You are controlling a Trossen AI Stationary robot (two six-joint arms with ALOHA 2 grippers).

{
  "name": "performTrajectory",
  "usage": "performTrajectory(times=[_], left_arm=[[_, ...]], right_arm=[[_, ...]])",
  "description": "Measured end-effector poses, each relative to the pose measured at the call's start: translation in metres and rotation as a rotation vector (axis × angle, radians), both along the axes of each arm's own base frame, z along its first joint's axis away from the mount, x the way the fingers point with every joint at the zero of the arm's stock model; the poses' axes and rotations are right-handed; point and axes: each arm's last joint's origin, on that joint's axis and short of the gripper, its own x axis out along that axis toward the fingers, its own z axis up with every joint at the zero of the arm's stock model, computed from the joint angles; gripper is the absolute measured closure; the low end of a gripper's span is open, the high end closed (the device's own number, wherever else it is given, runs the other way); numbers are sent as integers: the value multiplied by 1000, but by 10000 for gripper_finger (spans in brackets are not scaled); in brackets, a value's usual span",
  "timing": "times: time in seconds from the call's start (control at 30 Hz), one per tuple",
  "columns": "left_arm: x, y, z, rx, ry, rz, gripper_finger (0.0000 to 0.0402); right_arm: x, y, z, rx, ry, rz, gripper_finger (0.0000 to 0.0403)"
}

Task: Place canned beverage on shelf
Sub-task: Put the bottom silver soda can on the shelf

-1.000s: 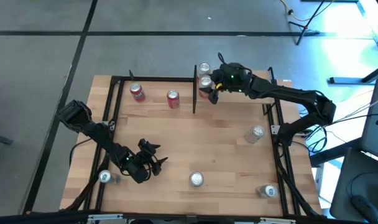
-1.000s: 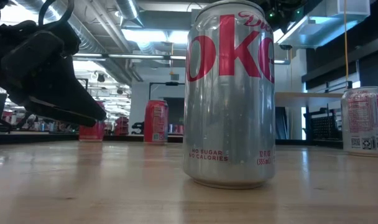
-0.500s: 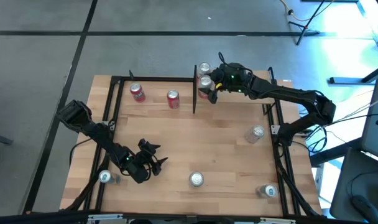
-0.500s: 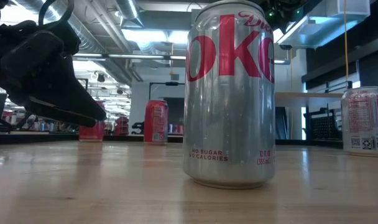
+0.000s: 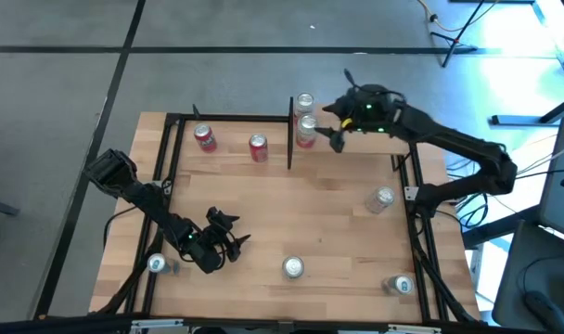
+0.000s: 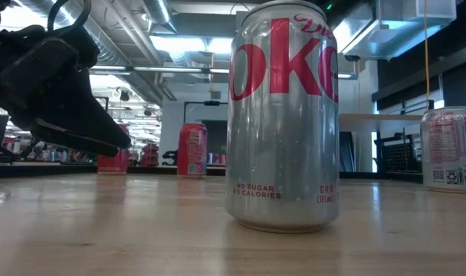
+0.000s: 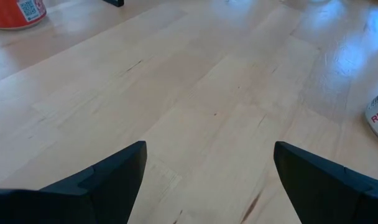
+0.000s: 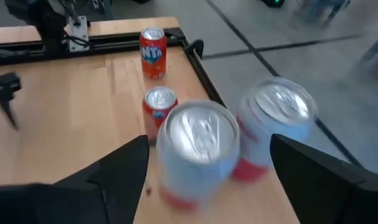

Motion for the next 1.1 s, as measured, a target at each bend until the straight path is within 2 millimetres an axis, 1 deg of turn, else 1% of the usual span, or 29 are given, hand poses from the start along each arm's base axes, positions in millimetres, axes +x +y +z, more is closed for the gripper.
performTrajectory(times=[0.07, 0.1, 0.17, 0.23, 0.33, 0.4, 0.57, 0.7, 0.8, 0.93, 1.0, 1.1], left_arm=[[0, 0, 0, 1, 0, 0, 56], [0, 0, 0, 0, -1, 0, 56], [1, -1, 1, 2, -6, -7, 56], [4, -3, 3, 11, -26, -35, 56], [11, -8, 11, 44, -75, -100, 56], [16, -11, 17, 58, -114, -142, 56], [23, -16, 25, 38, -156, -252, 56], [24, -23, 25, 32, -179, -287, 56], [33, -31, 24, 39, -177, -319, 56], [52, -45, 24, 102, -145, -387, 56], [62, -51, 26, 139, -136, -432, 56], [74, -57, 28, 195, -114, -500, 56]], right_arm=[[-11, 9, 9, 41, 14, 7, 87], [-16, 16, 10, 63, 30, 24, 88], [-22, 32, 8, 104, 58, 60, 88], [-25, 53, 0, 136, 70, 124, 89], [-25, 89, -18, 142, 60, 223, 89], [-23, 113, -35, 141, 33, 288, 89], [-22, 172, -74, 135, -30, 453, 89], [-25, 213, -102, 109, -57, 499, 89], [-24, 240, -117, 100, -95, 529, 89], [-16, 269, -131, 109, -135, 595, 89], [-11, 277, -137, 119, -165, 609, 88], [-3, 282, -146, 130, -187, 609, 88]])
